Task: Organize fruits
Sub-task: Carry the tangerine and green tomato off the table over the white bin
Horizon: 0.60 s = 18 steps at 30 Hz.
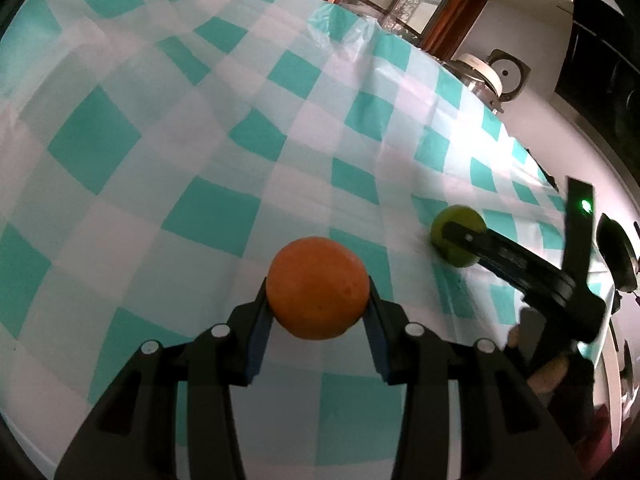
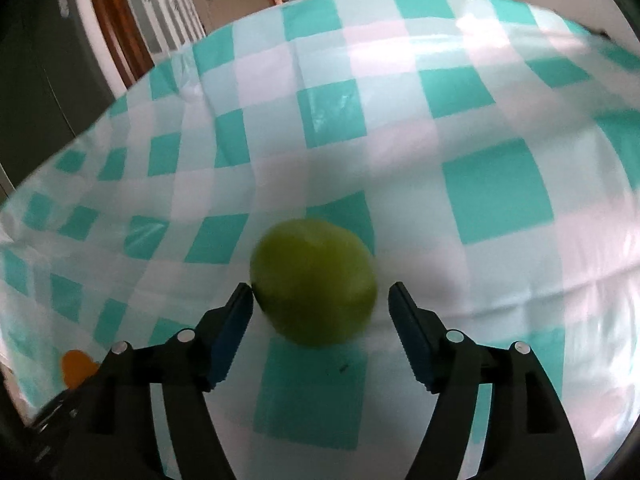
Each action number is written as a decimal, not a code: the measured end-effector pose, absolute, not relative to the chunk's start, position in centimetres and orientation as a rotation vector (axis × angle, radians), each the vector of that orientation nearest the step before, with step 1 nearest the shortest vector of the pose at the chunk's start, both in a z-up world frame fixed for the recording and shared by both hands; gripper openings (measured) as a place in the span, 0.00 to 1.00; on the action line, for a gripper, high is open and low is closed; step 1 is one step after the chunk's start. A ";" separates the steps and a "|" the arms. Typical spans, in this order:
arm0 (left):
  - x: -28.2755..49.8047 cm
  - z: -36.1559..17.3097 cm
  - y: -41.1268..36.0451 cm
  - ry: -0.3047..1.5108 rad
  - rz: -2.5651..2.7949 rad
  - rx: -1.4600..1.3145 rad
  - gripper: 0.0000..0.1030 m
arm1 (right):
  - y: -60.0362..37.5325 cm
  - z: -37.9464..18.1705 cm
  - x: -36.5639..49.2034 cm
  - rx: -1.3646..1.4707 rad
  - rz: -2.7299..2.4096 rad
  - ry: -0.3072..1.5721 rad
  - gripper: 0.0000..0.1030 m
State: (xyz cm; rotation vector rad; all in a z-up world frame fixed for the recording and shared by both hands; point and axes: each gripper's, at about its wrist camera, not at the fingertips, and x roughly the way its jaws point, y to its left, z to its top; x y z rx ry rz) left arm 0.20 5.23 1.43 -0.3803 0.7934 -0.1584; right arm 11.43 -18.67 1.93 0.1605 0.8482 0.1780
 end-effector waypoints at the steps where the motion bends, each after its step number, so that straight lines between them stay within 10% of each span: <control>1: 0.2 1.4 5.3 0.794 -0.159 -0.380 0.42 | -18.3 1.7 12.1 0.149 0.179 0.863 0.70; 18: -0.6 2.0 5.3 0.794 -0.145 -0.340 0.42 | -18.3 2.3 6.9 0.130 0.167 0.913 0.64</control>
